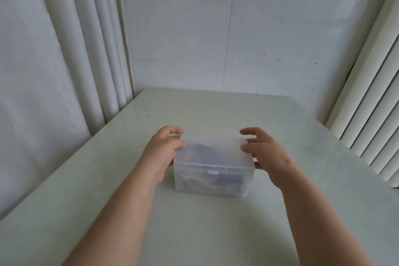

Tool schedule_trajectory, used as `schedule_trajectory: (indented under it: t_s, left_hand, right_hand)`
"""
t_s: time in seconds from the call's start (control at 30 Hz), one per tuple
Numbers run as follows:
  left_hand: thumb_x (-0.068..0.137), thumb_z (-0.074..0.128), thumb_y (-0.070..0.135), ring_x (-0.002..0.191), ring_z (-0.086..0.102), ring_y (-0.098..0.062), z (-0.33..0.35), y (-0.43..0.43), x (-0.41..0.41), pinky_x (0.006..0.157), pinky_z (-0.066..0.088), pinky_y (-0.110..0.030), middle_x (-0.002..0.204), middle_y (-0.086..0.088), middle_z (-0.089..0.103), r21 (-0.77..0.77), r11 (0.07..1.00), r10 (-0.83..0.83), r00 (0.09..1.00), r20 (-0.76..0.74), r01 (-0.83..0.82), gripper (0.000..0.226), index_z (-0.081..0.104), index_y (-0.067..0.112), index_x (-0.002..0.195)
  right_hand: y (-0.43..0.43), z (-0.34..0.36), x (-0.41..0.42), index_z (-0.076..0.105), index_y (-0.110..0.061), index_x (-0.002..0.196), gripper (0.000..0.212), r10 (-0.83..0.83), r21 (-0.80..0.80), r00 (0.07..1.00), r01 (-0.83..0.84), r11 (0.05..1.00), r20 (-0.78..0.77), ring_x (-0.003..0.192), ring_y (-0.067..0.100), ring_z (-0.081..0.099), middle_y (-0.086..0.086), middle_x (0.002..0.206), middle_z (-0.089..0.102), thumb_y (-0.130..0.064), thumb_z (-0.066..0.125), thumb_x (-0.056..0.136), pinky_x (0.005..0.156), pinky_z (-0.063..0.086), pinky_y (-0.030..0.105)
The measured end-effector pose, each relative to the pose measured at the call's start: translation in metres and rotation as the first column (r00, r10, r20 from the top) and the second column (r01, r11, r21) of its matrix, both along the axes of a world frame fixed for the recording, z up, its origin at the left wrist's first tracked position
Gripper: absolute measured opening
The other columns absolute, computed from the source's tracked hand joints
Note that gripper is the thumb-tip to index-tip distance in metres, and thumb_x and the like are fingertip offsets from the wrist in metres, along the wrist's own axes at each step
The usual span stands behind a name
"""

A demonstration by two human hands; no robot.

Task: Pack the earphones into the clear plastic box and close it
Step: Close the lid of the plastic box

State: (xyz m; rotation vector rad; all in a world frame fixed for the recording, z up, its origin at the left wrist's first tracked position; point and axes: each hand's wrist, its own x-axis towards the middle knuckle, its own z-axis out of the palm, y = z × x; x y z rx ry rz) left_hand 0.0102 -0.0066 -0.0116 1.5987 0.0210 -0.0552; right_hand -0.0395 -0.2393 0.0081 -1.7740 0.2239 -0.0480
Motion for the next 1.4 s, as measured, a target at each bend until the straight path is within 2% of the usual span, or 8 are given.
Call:
schedule_trajectory:
  t_s: [0.23, 0.37, 0.57, 0.77, 0.93, 1.1, 1.2, 1.4]
  left_hand:
    - [0.083, 0.073, 0.015, 0.083, 0.066, -0.008, -0.004, -0.003, -0.002, 0.065, 0.046, -0.019, 0.083, 0.008, 0.072, 0.155, 0.984, 0.056, 0.974, 0.218, -0.091, 0.007, 0.074, 0.022, 0.083]
    - [0.077, 0.074, 0.042, 0.115, 0.054, 0.000, -0.006, -0.005, -0.003, 0.093, 0.042, -0.025, 0.112, 0.013, 0.066, 0.275, 0.961, -0.060, 0.983, 0.173, 0.010, 0.024, 0.070, 0.033, 0.099]
    - [0.082, 0.062, 0.058, 0.120, 0.051, -0.012, 0.001, -0.012, -0.011, 0.100, 0.041, -0.032, 0.131, 0.013, 0.055, 0.648, 0.760, -0.231, 0.954, 0.192, 0.054, 0.044, 0.053, 0.039, 0.121]
    - [0.090, 0.048, 0.057, 0.145, 0.022, -0.009, 0.003, -0.011, -0.013, 0.114, 0.024, -0.031, 0.159, 0.002, 0.026, 0.755, 0.652, -0.300, 0.938, 0.175, 0.068, 0.040, 0.049, 0.042, 0.128]
    - [0.092, 0.048, 0.056, 0.128, 0.051, -0.021, 0.013, -0.019, -0.035, 0.102, 0.041, -0.031, 0.136, 0.000, 0.059, 0.838, 0.513, -0.165, 0.937, 0.308, -0.185, 0.048, 0.057, 0.030, 0.132]
    - [0.074, 0.059, 0.070, 0.136, 0.041, -0.010, 0.007, 0.007, -0.042, 0.106, 0.036, -0.025, 0.148, 0.010, 0.044, 0.790, 0.608, -0.323, 0.933, 0.157, 0.077, 0.084, 0.032, 0.038, 0.147]
    - [0.074, 0.066, 0.062, 0.131, 0.047, -0.008, 0.001, 0.014, -0.043, 0.099, 0.039, -0.021, 0.144, 0.011, 0.050, 0.767, 0.637, -0.338, 0.920, 0.196, 0.071, 0.083, 0.031, 0.042, 0.146]
    - [0.074, 0.069, 0.059, 0.125, 0.052, -0.009, 0.000, 0.013, -0.044, 0.096, 0.041, -0.021, 0.140, 0.011, 0.054, 0.741, 0.670, -0.316, 0.919, 0.235, 0.041, 0.080, 0.034, 0.043, 0.144]
  right_hand:
    - [0.011, 0.007, -0.007, 0.061, -0.032, 0.129, 0.035, -0.030, -0.536, 0.996, 0.069, 0.842, 0.081, 0.113, 0.018, 0.059, -0.004, 0.133, 0.061, -0.028, 0.054, 0.094, 0.086, 0.041, 0.025]
    - [0.019, 0.009, -0.012, 0.036, -0.031, 0.148, 0.062, 0.080, -0.613, 0.996, -0.080, 0.786, -0.027, 0.129, 0.020, 0.049, -0.004, 0.150, 0.042, -0.047, 0.054, 0.090, 0.103, 0.037, 0.033]
    - [0.026, 0.008, -0.011, 0.010, -0.031, 0.153, 0.076, 0.096, -0.745, 0.981, -0.188, 0.640, -0.166, 0.136, 0.032, 0.039, 0.006, 0.158, 0.018, -0.064, 0.037, 0.091, 0.108, 0.035, 0.044]
    - [0.030, 0.009, -0.013, 0.012, -0.033, 0.153, 0.075, 0.055, -0.755, 0.986, -0.156, 0.638, -0.157, 0.136, 0.032, 0.040, 0.007, 0.158, 0.019, -0.064, 0.038, 0.090, 0.106, 0.035, 0.042]
    - [0.030, 0.010, -0.025, 0.039, -0.037, 0.146, 0.067, -0.003, -0.736, 1.000, -0.013, 0.677, -0.021, 0.132, 0.017, 0.047, -0.001, 0.147, 0.048, -0.067, 0.047, 0.087, 0.104, 0.038, 0.032]
    - [0.032, 0.009, -0.035, 0.040, -0.032, 0.146, 0.072, 0.031, -0.763, 0.999, -0.030, 0.645, -0.013, 0.136, 0.018, 0.042, 0.003, 0.149, 0.046, -0.072, 0.040, 0.086, 0.106, 0.036, 0.033]
    - [0.024, 0.010, -0.040, 0.025, -0.036, 0.152, 0.085, 0.104, -0.775, 0.991, -0.128, 0.619, -0.081, 0.147, 0.017, 0.023, 0.001, 0.160, 0.025, -0.077, 0.045, 0.080, 0.113, 0.027, 0.035]
    - [0.018, 0.006, -0.043, 0.022, -0.043, 0.151, 0.092, 0.123, -0.743, 0.990, -0.130, 0.656, -0.065, 0.148, 0.015, 0.021, -0.003, 0.162, 0.019, -0.076, 0.058, 0.072, 0.113, 0.027, 0.034]
